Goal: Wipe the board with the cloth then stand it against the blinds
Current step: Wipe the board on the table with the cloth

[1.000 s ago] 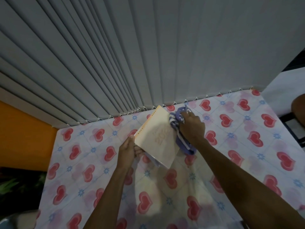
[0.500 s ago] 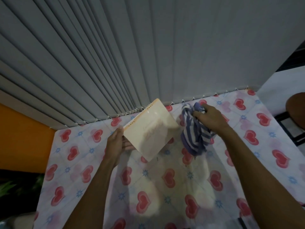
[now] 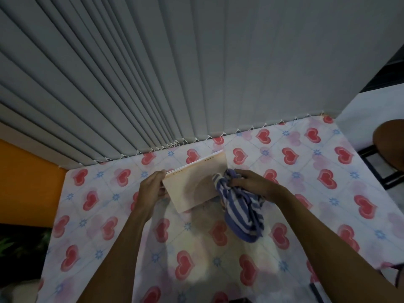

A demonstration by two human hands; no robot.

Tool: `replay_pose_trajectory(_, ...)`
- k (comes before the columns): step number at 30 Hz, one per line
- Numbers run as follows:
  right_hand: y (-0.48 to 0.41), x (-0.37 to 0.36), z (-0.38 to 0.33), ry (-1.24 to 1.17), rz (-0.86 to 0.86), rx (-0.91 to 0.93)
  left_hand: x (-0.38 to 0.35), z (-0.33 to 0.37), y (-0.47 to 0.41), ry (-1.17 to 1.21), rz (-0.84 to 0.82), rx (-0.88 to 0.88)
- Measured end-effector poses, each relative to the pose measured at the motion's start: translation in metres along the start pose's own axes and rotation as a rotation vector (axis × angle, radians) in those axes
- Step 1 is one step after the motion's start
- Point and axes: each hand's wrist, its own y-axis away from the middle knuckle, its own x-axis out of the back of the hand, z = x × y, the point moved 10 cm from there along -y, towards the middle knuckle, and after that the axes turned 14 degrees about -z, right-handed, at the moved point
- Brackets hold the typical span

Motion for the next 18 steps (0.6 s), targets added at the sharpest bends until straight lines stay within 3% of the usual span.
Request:
replay_pose_trajectory(10,-0.009,-0.015,-0.010,0.217,-0.019,0.059,0.001,-0.013,-0.009,-0.020,-0.070,-0.004)
replay_pose_trajectory(14,-0.009,-0.005,0.010,0.178,0.086,0.030,0.000,-0.016,-0.011,-0.019,-0.054,-0.018)
replay_pose_trajectory(18,-0.009,-0.006,0.022,0.085,0.058,0.029,-0.005,-0.014,-0.012,-0.029,-0.059,-0.018)
